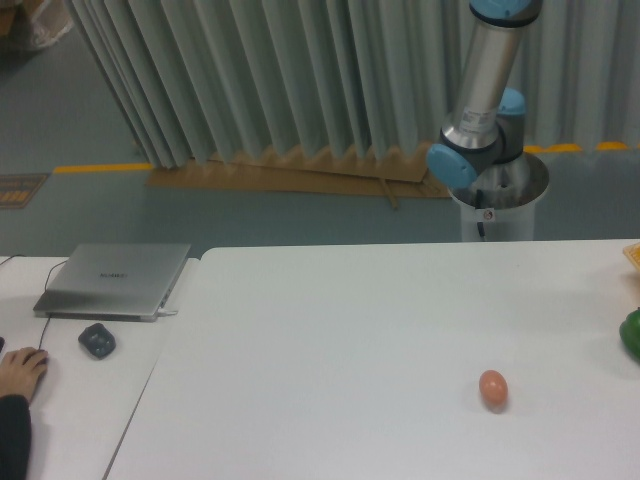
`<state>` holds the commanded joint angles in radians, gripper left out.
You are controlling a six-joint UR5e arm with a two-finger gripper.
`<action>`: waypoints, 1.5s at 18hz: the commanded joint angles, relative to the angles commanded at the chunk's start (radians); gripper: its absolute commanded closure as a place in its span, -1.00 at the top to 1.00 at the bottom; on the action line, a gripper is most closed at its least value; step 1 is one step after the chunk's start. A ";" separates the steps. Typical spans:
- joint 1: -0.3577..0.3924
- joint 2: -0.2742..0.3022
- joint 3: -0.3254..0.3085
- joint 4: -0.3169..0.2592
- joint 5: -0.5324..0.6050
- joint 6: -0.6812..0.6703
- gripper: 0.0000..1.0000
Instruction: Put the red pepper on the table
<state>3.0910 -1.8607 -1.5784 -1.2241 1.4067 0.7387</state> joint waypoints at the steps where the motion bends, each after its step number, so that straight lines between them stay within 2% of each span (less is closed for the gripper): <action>1: 0.001 0.005 -0.003 0.000 -0.002 -0.077 1.00; 3: 0.006 0.005 -0.011 0.002 -0.003 -0.183 1.00; 4: 0.015 0.006 -0.034 0.008 -0.005 -0.192 1.00; 6: 0.023 0.011 -0.087 0.054 -0.005 -0.186 1.00; 9: -0.014 0.038 -0.139 0.061 0.009 -0.127 1.00; 12: -0.045 0.044 -0.141 0.052 0.080 -0.108 1.00; 19: -0.078 0.061 -0.196 0.060 0.078 -0.110 1.00; 27: -0.094 0.049 -0.199 0.060 0.084 -0.105 1.00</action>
<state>2.9974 -1.8116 -1.7779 -1.1643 1.4910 0.6335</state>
